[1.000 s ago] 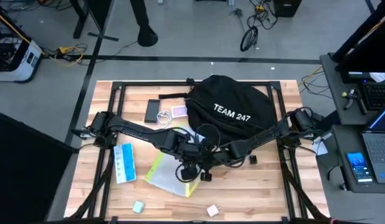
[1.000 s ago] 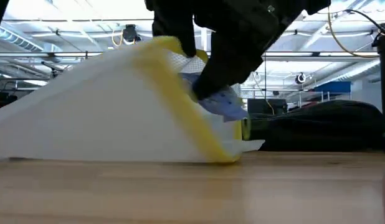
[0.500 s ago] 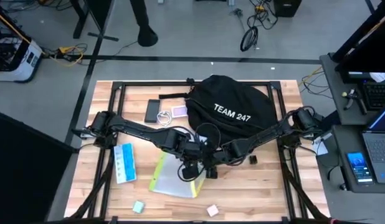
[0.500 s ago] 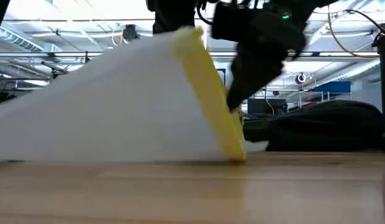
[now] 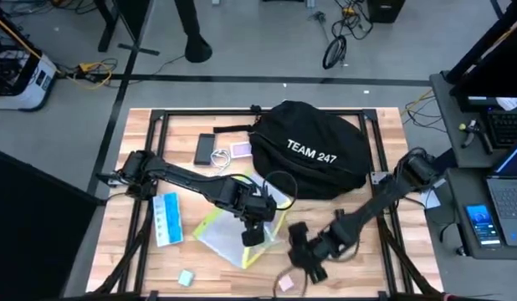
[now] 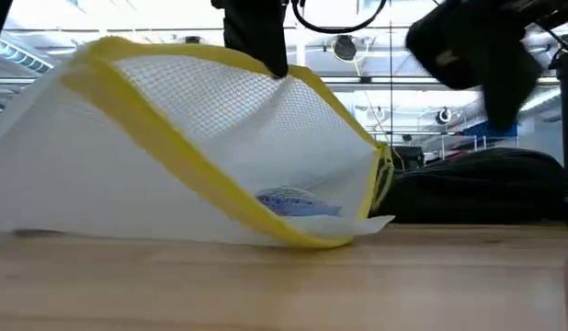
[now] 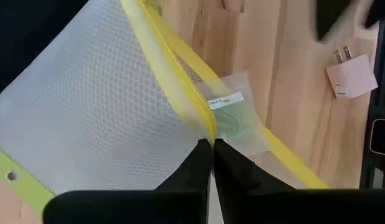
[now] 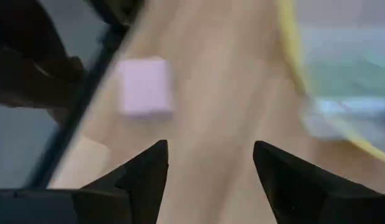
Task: Unpack backpack
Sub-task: Put the pink charger adapter into the green zip bag
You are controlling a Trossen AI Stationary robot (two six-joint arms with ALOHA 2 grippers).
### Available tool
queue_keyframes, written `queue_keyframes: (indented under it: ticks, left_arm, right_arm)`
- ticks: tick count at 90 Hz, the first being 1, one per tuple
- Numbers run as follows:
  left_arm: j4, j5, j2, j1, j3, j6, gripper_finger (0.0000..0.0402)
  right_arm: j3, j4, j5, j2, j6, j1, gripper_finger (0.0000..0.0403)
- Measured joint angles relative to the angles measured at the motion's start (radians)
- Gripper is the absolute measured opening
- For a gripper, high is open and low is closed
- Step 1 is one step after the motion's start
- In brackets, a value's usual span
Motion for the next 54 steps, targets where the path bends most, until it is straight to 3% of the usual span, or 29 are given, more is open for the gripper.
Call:
queue_keyframes:
  ticks: [22,54]
  left_arm:
    - [-0.004,-0.001,0.0,0.001,0.0,0.003,0.0]
    - [-0.007,-0.003,0.0,0.0,0.0,0.001,0.0]
  right_arm:
    - [0.027,0.325,0.005,0.143,-0.004,0.041,0.0232]
    - [0.09,0.214,-0.04,0.205,0.033,0.047,0.0273]
